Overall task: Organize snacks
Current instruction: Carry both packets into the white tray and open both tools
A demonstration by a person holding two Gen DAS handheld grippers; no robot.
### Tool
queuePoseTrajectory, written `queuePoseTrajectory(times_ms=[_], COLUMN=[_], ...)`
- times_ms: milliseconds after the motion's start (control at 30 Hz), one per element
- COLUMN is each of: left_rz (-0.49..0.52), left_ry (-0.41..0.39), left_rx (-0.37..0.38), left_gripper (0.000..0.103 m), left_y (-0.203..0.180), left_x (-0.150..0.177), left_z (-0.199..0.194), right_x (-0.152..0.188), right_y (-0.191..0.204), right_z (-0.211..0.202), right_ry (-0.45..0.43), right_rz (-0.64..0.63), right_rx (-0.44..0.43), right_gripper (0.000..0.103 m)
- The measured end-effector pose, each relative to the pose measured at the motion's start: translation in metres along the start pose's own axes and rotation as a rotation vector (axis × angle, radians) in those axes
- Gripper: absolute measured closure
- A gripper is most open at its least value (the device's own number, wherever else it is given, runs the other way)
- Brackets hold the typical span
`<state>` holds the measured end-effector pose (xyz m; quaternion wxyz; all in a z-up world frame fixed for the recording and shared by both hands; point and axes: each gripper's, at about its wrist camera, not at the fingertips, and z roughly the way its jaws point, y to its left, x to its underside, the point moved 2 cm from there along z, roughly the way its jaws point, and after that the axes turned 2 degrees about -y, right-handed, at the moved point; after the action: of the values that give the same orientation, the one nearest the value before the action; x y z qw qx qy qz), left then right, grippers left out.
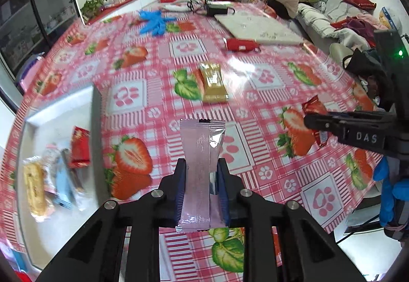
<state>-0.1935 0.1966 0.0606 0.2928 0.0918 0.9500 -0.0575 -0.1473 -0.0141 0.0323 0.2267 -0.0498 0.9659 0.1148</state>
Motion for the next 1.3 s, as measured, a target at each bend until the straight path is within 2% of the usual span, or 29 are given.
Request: queuePoseTrajectory(times_ms=[233,567,667,833,1067,1300], left_rz=[-0.05,-0.152,-0.204,-0.275,-0.28,-0.305], left_ry=[-0.065,-0.139,-0.135,-0.102,-0.033,0.031], left_rx=[-0.023,-0.148,-0.174,-0.178,-0.205,-0.189], left_gripper=[0.077,0.077,0.077,0.077,0.077,0.077], left_y=[0.048,0.141,0.169,0.203,0.219,0.228], left_x=[-0.02,-0.024,-0.02,-0.005,0.013,0.027], left_z=[-0.045,-0.088,-0.088,-0.076,-0.046,-0.017], right_x=[-0.019,-0.049,-0.057,-0.063,-0.067,-0.064], right_y=[0.051,0.154,0.189,0.24,0.293,0.322], right_z=[-0.021,-0.033,-0.03,-0.016,0.025,0.061], right_ry=[-0.061,-0.106,-0.099,-0.087,-0.005,0.062], right_rz=[-0.075,-0.238,-0.291,-0.362,-0.395,-0.436], right_rx=[-0.052,-0.152,-0.184,-0.218,-0.278,-0.269], right_gripper=[0.077,0.077,0.077,0.077,0.077,0.077])
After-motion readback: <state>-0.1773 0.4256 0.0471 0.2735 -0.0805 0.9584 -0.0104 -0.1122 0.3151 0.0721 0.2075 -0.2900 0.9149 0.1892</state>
